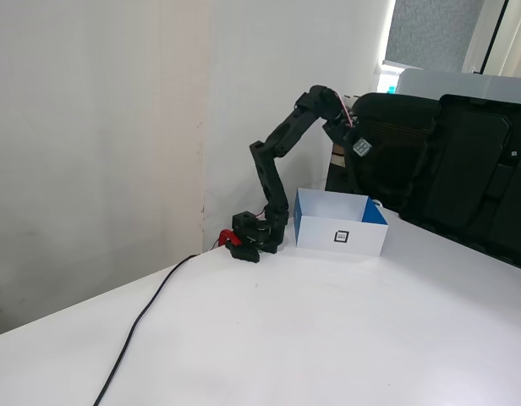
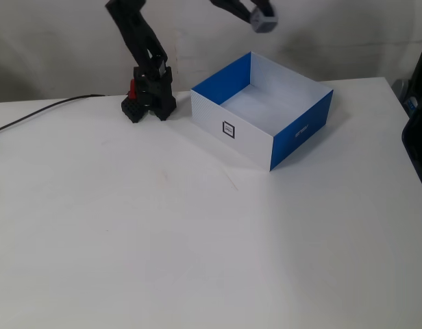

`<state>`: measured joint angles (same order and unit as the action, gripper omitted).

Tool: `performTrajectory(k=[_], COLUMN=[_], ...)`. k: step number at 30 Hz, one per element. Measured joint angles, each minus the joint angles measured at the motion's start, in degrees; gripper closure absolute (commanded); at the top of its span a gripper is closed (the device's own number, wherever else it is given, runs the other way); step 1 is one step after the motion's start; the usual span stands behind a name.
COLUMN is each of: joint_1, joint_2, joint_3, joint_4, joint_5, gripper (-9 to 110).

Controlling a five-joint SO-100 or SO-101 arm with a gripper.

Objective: Grasp the gray block and put it in the box.

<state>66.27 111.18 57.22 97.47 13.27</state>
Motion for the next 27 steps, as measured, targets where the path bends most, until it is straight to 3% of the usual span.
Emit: performTrajectory(k=[6, 9, 11, 22, 27], joint_1=[2.02, 2.02, 1.93, 1.93, 1.58], joint_2=[-6.94, -7.73, -7.82, -7.82, -7.82], joint_3=[-1.93, -1.93, -1.93, -1.93, -1.93], joint_4=[0.0, 0.0, 0.0, 0.0, 1.32], joint_5=[0.0, 0.0, 0.0, 0.0, 0.0], gripper=[101, 71, 62, 64, 82])
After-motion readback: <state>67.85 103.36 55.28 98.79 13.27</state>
